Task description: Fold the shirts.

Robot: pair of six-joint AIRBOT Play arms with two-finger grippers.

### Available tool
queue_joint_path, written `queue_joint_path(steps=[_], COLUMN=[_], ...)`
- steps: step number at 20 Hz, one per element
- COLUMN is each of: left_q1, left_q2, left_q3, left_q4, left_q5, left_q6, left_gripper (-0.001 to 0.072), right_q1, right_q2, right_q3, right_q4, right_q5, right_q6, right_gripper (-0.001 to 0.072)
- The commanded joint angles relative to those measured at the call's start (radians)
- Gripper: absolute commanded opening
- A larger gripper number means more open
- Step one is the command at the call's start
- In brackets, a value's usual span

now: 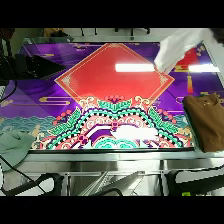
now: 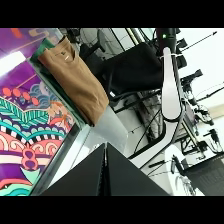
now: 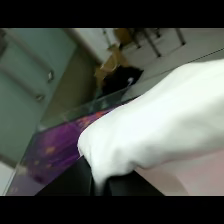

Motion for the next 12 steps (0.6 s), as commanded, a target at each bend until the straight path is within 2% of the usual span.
queue_joint_path(steps=[1,6,12], left_q1=[0.000,-0.001,-0.001], left_q2=[0.001,0.000,-0.001], left_q3=[0.000,0.000,-0.001], left_q4=[0.002,0.002,0.008], left_q5=[0.000,0.003,-0.001], left_q6=[0.002,0.024,0.042], left_gripper=[0.0021,0.0021,0.0021], right_q1=[-0.217,-0.309,-0.307], right_q2=[-0.025,-0.023,0.002], right_q3=[0.016,0.016,0.016], right_q4=[0.003,-0.243,-0.248], right_q5=[-0.026,0.066,0.076], right_q6=[0.060,0.351,0.411], right_gripper=[0.0019,0.0020,0.0020])
